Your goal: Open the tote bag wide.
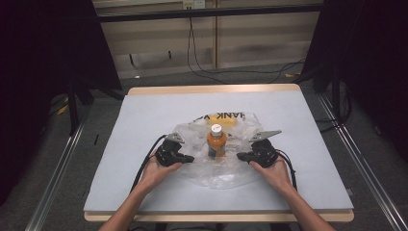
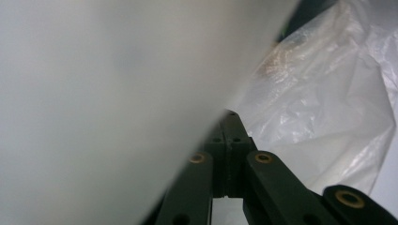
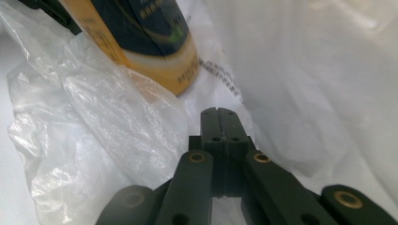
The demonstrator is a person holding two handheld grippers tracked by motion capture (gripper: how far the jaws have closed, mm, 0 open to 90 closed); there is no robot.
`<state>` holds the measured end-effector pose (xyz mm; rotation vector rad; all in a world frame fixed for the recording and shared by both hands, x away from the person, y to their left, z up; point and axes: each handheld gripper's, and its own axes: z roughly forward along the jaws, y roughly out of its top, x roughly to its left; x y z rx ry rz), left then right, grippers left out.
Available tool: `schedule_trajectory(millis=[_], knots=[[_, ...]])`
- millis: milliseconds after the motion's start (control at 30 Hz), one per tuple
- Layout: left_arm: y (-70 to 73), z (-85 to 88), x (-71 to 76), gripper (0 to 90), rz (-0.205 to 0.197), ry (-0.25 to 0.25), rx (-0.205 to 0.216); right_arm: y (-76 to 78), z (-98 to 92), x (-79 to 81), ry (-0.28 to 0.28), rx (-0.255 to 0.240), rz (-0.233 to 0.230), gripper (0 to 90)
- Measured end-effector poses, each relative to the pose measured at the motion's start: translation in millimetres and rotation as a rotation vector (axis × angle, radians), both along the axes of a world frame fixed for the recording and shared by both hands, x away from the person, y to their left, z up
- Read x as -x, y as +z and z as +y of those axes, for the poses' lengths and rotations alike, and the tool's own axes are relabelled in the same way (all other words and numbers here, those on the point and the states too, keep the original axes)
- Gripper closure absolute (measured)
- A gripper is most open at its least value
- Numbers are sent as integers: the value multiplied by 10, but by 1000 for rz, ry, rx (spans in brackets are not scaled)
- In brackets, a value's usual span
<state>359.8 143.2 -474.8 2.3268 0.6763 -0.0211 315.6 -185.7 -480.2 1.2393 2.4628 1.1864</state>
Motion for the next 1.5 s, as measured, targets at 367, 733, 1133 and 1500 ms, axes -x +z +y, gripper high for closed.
schedule_trajectory(millis=[367, 733, 1133, 1500], knots=[[-28, 189, 264, 900, 36, -73, 48, -23, -266, 244, 32, 20, 26, 900], [-2, 227, 559, 900, 31, -167, 36, -11, -330, 519, 73, 20, 32, 900], [108, 186, 604, 900, -6, -122, 117, 146, -241, 537, 85, -75, -46, 900], [421, 244, 753, 900, -61, -122, 225, 387, -311, 712, 70, -136, -104, 900]])
